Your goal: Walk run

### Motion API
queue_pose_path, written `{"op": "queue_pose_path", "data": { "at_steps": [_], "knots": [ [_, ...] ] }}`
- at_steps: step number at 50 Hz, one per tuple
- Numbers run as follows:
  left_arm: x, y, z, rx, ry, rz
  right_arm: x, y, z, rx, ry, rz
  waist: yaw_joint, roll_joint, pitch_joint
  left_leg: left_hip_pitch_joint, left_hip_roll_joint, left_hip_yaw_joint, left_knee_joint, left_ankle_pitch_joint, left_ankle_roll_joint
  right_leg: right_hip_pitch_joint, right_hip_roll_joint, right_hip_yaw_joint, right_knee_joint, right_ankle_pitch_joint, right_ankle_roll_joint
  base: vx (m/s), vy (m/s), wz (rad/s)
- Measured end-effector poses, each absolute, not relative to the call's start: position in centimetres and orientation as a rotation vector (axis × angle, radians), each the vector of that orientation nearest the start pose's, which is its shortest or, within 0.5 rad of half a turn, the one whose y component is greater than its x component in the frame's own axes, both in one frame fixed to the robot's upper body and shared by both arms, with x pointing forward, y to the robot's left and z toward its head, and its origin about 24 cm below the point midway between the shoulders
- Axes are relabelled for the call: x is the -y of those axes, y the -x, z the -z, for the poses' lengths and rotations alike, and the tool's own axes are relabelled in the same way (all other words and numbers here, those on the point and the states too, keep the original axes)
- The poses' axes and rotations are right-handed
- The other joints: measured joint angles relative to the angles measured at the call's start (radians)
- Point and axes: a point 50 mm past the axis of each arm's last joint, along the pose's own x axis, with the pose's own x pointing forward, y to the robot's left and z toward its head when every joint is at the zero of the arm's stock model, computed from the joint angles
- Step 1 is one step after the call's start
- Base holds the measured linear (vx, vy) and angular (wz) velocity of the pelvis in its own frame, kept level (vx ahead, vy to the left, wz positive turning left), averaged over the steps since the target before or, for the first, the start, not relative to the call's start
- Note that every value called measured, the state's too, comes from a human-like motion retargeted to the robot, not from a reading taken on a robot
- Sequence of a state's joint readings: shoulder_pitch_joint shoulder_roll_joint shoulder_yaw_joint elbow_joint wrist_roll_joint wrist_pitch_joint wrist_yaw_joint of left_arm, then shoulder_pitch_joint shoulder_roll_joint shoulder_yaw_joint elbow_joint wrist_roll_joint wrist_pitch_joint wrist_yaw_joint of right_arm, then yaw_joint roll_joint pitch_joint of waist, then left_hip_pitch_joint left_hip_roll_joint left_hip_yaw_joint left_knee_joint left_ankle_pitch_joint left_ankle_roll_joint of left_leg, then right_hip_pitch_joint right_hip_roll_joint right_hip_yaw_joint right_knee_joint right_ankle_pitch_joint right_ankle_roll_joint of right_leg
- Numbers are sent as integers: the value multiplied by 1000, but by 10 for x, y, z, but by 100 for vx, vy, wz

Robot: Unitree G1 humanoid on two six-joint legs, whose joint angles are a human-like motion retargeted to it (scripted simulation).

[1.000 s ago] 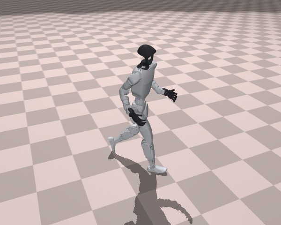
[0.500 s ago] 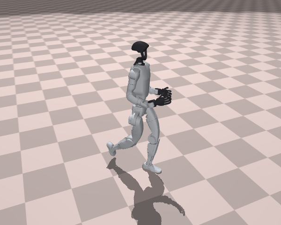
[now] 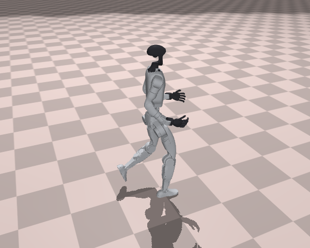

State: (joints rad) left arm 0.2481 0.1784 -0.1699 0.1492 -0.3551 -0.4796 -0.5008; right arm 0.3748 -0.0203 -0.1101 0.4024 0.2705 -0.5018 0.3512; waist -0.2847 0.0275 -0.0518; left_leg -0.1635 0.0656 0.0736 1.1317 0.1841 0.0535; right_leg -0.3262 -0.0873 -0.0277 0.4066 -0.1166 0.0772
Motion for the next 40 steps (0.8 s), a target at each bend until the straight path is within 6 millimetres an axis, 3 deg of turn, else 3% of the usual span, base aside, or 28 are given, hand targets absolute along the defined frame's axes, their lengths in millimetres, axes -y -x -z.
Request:
{"op": "queue_pose_path", "data": {
  "at_steps": [2,5,8,12,15,17,18,20,23,25,29,31,32,35,37,40],
  "knots": [
    [-141,-173,9,66,191,419,179,-147,66,-173,-324,-42,84,-30,-18,-57,-43,133,-60,-68,24,32,8,48,-36,14,-23,75,0,-39],
    [-136,-152,26,-13,222,372,176,-169,52,-52,-429,-40,145,-46,-16,-173,-96,167,-206,-168,35,120,-5,-22,-152,109,-11,69,0,100],
    [-142,-135,41,-109,236,350,176,-188,30,54,-374,-134,218,-62,-27,-220,-125,232,-502,-221,49,219,-4,-144,-267,190,22,57,-7,110],
    [-159,-133,42,-132,191,327,180,-206,-6,175,-193,-249,253,-48,-23,-249,-167,296,-860,-235,104,337,50,-286,-348,209,40,67,-8,164],
    [-170,-138,36,-109,145,311,180,-212,-24,238,-94,-272,242,-63,-31,-209,-162,540,-989,-234,190,398,84,-356,-341,169,37,75,-28,168],
    [-175,-142,35,-101,137,286,179,-212,-24,236,-71,-263,277,-109,-32,-140,-125,606,-962,-280,208,455,98,-330,-294,173,36,123,-86,53],
    [-175,-145,35,-96,138,282,178,-211,-22,227,-68,-247,279,-116,-28,-117,-124,572,-929,-344,208,472,102,-359,-250,223,70,100,-62,84],
    [-172,-150,36,-80,166,250,178,-208,-12,182,-68,-229,288,-109,-22,-186,-141,322,-833,-403,208,451,99,-420,-118,424,113,62,-16,105],
    [-170,-159,32,-38,213,171,170,-199,8,92,-82,-222,296,-23,-5,-159,-32,309,-755,-436,208,309,189,-219,177,561,86,67,32,107],
    [-165,-164,28,-11,234,149,169,-187,18,51,-98,-178,312,47,-18,-118,8,269,-774,-447,208,223,238,-120,308,441,68,66,27,155],
    [-155,-171,28,-16,285,160,174,-154,41,-64,-147,-99,309,68,-35,-65,-56,129,-863,-385,208,84,131,-117,338,286,-117,55,22,234],
    [-152,-177,26,-9,293,184,178,-140,49,-112,-165,-64,246,90,-41,-53,-80,-1,-885,-354,208,16,89,-138,311,203,-169,61,11,385],
    [-151,-180,24,-2,292,197,179,-133,51,-130,-170,-47,214,96,-42,-52,-95,-74,-887,-342,208,-13,91,-122,277,183,-172,55,-9,390],
    [-149,-188,18,21,271,252,181,-121,58,-169,-182,-5,152,83,-37,-44,-150,-245,-869,-318,208,-64,167,38,96,171,-96,51,-21,334],
    [-147,-191,16,28,255,286,180,-118,60,-182,-186,-5,134,48,-30,-25,-207,-324,-852,-303,208,-74,182,163,-44,163,-22,62,-18,270],
    [-146,-190,17,22,244,297,175,-121,60,-186,-173,-59,127,-9,-24,33,-296,-407,-839,-271,208,-64,159,299,-234,98,28,71,-4,209]
  ]
}}
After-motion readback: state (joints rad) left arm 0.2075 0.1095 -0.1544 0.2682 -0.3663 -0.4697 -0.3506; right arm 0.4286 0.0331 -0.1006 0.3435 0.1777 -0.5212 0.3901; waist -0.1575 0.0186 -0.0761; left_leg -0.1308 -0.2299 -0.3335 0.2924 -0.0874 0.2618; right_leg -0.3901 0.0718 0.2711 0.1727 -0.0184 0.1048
